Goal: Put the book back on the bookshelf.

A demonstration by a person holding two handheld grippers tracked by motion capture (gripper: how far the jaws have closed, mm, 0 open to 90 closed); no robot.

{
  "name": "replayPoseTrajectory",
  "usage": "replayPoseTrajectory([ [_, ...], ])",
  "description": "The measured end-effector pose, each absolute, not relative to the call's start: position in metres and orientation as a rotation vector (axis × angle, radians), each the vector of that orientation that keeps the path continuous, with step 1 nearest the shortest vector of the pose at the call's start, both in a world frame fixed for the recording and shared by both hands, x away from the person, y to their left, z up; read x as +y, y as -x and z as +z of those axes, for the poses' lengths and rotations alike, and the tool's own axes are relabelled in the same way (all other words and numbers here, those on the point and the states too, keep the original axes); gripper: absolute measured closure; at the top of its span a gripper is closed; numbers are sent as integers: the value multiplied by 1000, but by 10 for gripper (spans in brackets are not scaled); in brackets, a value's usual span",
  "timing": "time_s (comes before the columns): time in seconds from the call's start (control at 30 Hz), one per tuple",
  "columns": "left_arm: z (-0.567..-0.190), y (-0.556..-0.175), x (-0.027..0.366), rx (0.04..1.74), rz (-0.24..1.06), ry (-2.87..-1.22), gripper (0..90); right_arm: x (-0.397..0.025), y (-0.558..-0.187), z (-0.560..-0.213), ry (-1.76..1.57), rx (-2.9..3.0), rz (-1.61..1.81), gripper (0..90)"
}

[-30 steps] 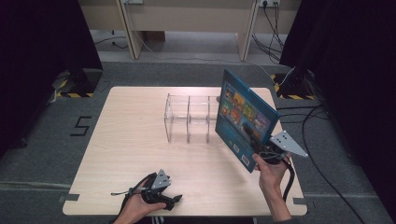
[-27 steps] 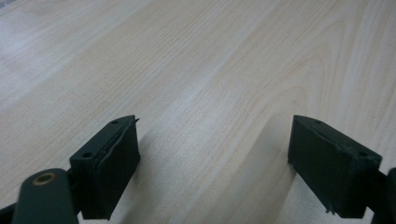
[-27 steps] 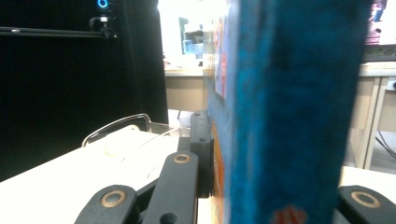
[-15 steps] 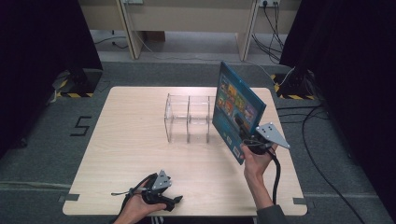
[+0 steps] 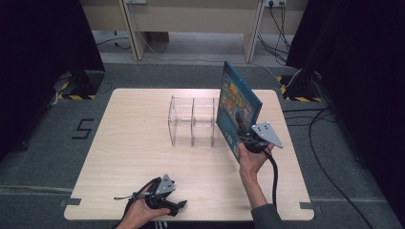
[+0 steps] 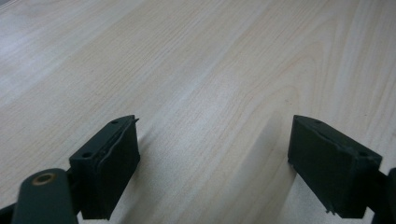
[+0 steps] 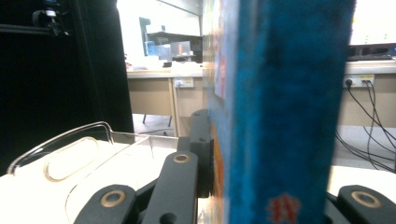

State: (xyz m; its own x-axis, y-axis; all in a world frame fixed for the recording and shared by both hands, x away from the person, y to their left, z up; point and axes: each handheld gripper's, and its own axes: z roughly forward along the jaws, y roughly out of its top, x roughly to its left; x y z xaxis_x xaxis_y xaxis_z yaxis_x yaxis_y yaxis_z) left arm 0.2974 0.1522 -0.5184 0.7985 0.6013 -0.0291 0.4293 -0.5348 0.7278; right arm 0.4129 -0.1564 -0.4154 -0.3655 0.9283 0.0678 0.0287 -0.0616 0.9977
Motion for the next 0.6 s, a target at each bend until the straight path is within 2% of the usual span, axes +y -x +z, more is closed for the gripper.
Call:
replayPoseTrajectory([
  [0.6,-519,-297,151,746,287,-2220,152,-144,-422,-429,-1097,1368,1483,816],
])
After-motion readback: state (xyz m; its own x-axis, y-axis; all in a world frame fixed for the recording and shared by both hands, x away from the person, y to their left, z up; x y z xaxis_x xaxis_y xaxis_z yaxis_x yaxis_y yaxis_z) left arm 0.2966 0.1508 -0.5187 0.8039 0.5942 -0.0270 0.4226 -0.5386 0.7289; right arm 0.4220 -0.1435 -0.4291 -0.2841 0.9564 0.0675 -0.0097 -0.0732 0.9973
